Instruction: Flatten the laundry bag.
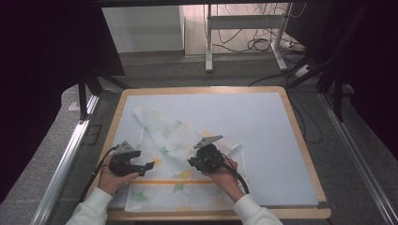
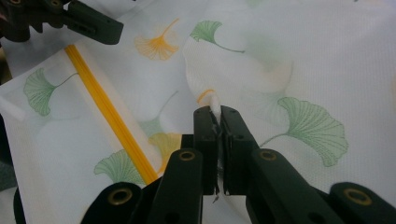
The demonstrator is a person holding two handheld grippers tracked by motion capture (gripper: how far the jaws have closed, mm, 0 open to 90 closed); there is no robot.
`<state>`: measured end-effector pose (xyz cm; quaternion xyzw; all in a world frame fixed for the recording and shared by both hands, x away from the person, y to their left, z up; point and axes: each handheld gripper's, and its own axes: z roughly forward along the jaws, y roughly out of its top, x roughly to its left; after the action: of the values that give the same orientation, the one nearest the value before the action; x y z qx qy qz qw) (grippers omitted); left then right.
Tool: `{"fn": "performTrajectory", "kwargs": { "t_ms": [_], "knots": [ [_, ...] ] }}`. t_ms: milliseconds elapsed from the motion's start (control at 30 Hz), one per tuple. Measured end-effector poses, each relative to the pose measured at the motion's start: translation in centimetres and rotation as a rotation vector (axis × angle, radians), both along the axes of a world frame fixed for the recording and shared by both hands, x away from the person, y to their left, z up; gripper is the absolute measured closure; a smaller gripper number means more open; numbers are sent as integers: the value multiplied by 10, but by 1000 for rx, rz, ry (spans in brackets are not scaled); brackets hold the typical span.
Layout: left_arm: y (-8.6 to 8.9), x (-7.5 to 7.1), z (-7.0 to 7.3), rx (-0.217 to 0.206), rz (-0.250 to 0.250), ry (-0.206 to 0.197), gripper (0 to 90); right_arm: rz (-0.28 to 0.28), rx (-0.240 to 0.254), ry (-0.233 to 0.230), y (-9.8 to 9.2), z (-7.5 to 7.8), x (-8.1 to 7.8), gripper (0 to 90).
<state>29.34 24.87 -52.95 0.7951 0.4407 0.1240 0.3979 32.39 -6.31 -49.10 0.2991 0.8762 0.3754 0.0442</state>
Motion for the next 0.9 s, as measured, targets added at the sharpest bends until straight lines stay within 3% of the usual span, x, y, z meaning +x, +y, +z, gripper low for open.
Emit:
{"fn": "performTrajectory", "kwargs": {
  "t_ms": [900],
  "knots": [
    [0, 0, 0, 7, -2, 1, 194, -135, 70, -51, -42, 15, 24, 860]
  ]
}}
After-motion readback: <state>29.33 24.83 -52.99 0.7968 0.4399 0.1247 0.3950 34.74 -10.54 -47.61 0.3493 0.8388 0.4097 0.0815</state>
